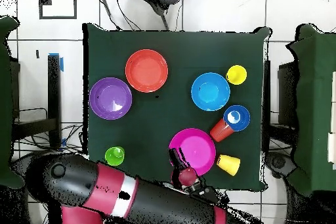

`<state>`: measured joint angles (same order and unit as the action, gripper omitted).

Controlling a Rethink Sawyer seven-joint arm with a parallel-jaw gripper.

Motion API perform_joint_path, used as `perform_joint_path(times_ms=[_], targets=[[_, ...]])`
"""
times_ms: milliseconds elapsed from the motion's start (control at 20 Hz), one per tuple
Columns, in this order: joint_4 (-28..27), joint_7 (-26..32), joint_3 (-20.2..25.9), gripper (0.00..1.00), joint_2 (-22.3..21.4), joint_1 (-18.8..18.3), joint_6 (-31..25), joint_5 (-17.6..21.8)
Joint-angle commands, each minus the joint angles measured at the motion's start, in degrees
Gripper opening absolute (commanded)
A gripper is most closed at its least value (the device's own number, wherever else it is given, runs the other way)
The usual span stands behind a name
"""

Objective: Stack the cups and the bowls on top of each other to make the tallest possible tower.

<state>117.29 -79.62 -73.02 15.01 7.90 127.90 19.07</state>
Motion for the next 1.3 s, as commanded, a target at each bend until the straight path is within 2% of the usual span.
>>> perform_joint_path(times_ms=[50,200,350,500,550,850,1100,1300], targets=[[2.51,-12.73,19.95,1.00,-7.26,-0.37,-17.19,-5.98],[2.32,-12.23,21.65,1.00,-6.62,2.44,-23.89,-7.77],[2.40,-10.32,23.71,1.00,-5.32,4.80,-27.80,-10.12],[2.59,-9.69,25.88,1.00,-4.67,4.97,-29.51,-12.52],[2.75,-9.83,26.80,1.00,-4.38,5.26,-32.30,-13.49],[3.38,-13.41,27.42,1.00,-5.37,1.90,-28.38,-12.27],[2.30,-16.27,26.71,1.00,-7.28,-2.50,-24.62,-6.60],[4.06,-17.55,28.24,1.00,-8.70,-6.24,-22.77,-8.20]])
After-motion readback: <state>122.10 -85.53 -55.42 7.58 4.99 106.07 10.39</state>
